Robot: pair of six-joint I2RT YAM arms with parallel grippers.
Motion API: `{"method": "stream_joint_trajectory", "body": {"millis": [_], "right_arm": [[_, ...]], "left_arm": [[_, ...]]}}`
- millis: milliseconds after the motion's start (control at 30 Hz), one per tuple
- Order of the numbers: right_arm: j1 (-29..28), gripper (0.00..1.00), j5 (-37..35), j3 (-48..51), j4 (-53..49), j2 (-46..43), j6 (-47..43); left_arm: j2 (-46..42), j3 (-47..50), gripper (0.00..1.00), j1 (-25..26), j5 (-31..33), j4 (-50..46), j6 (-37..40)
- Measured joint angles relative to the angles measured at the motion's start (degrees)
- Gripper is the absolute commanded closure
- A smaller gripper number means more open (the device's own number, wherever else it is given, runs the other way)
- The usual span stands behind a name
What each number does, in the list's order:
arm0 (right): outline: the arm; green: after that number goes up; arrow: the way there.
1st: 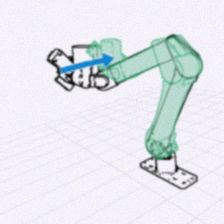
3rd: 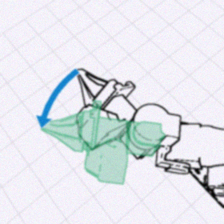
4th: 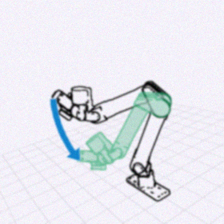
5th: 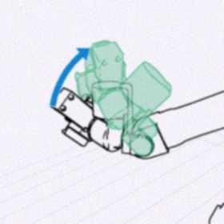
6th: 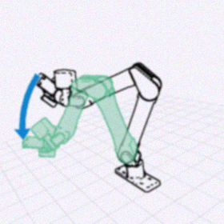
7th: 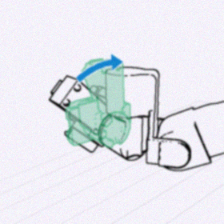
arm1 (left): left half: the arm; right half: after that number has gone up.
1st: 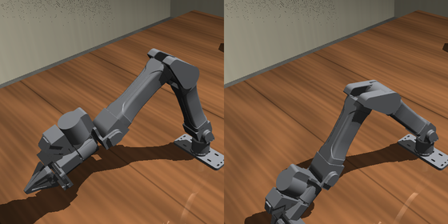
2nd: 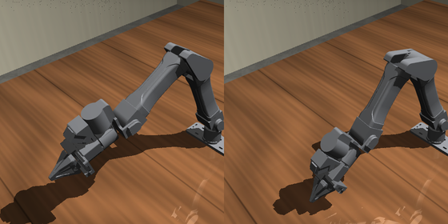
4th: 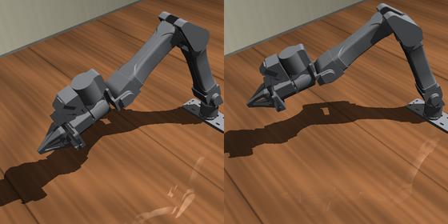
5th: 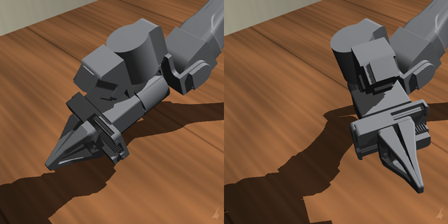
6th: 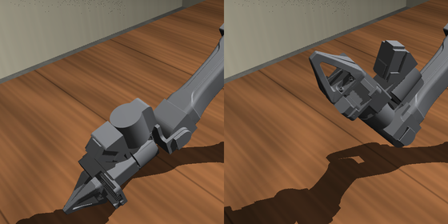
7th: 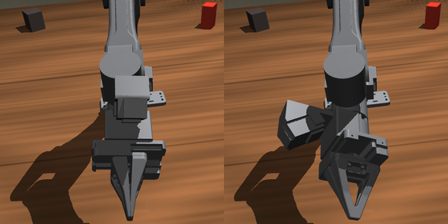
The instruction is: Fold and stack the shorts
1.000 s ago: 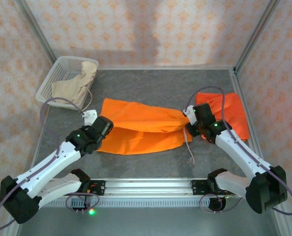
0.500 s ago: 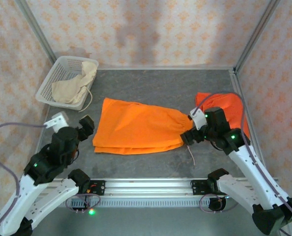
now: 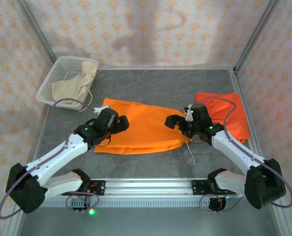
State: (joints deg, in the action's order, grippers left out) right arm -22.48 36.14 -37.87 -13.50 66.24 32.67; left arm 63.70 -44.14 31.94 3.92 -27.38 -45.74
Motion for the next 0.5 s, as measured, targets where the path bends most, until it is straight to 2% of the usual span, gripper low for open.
{"method": "stream_joint_trajectory", "body": {"millis": [200, 500], "right_arm": [[0.02, 0.01, 0.79, 3.30, 1.90, 5.90, 6.16], [0.55, 0.00, -1.03, 2.34, -2.54, 8.81, 5.27]], "left_arm": [[4.72, 5.57, 0.00, -1.75, -5.07, 4.59, -3.96], [5.31, 15.34, 0.00, -2.03, -6.91, 9.05, -9.33]]}}
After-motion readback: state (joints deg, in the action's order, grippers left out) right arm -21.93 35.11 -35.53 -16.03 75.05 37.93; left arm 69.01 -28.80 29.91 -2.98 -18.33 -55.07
